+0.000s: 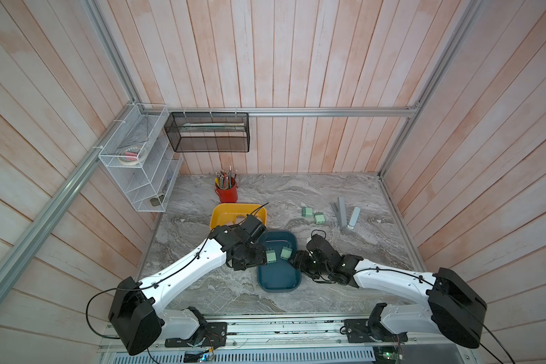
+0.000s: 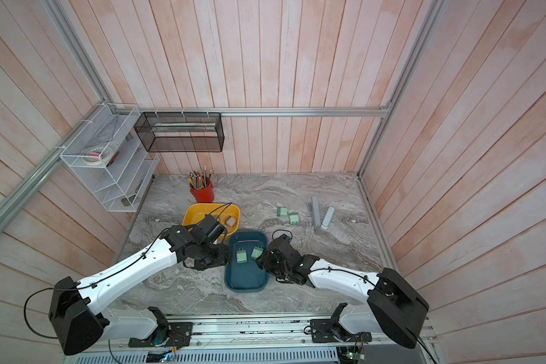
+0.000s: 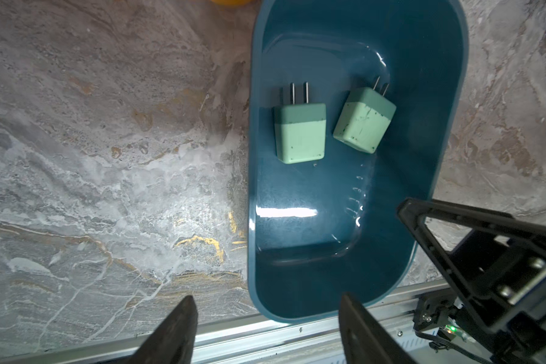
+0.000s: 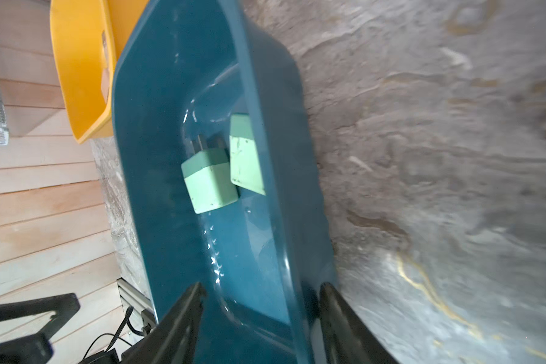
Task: Place the plugs by color into the storage box
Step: Adjust the storage box at the center of the board.
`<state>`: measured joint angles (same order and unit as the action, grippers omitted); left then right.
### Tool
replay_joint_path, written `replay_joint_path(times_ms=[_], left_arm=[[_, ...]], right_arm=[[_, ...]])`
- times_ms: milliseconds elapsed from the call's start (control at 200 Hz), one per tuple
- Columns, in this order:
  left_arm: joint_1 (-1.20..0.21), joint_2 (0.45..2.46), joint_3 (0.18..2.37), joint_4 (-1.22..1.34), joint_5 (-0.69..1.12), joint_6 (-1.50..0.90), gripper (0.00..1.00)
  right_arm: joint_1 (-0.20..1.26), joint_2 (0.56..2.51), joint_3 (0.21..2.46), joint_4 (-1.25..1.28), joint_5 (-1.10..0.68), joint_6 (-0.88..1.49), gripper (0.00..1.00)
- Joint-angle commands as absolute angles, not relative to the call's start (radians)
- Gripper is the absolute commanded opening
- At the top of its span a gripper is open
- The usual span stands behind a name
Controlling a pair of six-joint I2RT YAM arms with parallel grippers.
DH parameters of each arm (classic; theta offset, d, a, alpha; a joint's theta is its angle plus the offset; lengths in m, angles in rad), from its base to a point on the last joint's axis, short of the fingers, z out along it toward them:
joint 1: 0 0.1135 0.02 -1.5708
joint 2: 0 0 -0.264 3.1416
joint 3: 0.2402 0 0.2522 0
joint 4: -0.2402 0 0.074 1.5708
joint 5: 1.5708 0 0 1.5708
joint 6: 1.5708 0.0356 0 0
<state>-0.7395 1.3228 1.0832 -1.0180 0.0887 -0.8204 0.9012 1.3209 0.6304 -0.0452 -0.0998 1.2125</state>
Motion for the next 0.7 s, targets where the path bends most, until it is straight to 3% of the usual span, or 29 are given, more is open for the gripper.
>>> replay_joint_path(times_ms=[0,195,380,535,695], left_arm=[[-0.734,1.302,1.058,-1.017,0.08,-0.838,0.73],[-0.733,1.301,1.079,-1.029,0.064,-0.831,0.73],[-0.725,1.315,1.097,-1.014,0.05,-0.795,0.73],[-0.698,1.391,1.161,-1.029,0.072,-0.751,0.73],[-0.69,1.47,1.256,-1.049,0.074,-0.704,0.73]], right_arm=[[0.905,1.329,0.679,-0.055,-0.105,1.176,0.62],[0.821,1.238,0.692,-0.194,-0.052,1.156,0.68],[0.57,1.195,0.752,-0.333,-0.069,1.023,0.71],[0.374,1.335,0.91,-0.43,-0.112,0.846,0.72],[0.274,1.547,1.093,-0.477,-0.125,0.728,0.72]])
